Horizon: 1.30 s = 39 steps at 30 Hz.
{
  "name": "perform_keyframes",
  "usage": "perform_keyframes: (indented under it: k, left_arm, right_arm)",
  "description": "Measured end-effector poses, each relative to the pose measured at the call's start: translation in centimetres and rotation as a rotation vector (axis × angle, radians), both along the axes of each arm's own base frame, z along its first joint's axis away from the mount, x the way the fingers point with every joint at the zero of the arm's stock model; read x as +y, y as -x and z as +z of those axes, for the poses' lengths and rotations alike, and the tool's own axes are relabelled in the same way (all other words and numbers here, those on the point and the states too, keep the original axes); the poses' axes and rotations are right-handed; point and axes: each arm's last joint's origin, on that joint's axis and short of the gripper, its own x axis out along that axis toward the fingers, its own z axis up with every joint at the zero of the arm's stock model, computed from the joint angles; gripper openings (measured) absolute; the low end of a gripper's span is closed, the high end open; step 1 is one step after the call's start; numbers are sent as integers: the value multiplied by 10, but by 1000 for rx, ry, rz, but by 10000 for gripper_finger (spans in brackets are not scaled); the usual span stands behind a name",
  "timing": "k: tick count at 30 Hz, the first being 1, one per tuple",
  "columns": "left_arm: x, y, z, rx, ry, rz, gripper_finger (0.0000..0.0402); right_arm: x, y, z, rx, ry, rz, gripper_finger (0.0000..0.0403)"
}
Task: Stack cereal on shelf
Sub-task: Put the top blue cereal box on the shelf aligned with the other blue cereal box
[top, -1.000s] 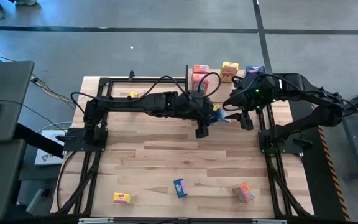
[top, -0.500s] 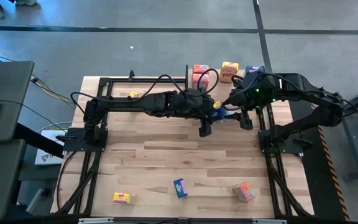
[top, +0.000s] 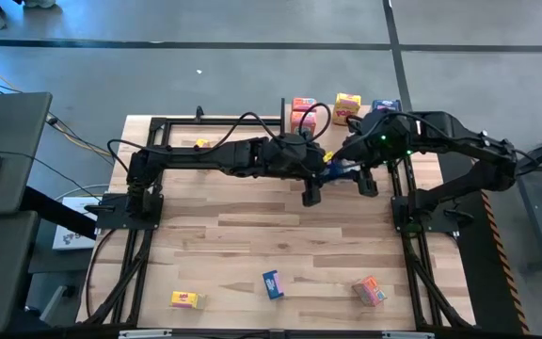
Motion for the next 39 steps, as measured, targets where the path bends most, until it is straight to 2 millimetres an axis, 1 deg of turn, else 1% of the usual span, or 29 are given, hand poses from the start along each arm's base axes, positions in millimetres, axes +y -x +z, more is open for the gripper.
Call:
perform_keyframes:
  k: [4,8,23,36,39]
  left_arm:
    - [0,0,-1,12,-3,1,174]
    - [0,1,-2,22,-6,-1,174]
    - [0,1,-2,25,-31,-11,174]
    - [1,1,-2,39,-96,-36,175]
    - [1,1,-2,44,-123,-50,182]
  right_arm:
    - [0,-4,-2,10,-1,0,175]
    - [0,-4,-2,11,-2,0,165]
    - [-1,-4,-2,8,3,-4,163]
    - [-1,-4,-2,11,12,-13,163]
    - [-1,-4,-2,12,11,-13,163]
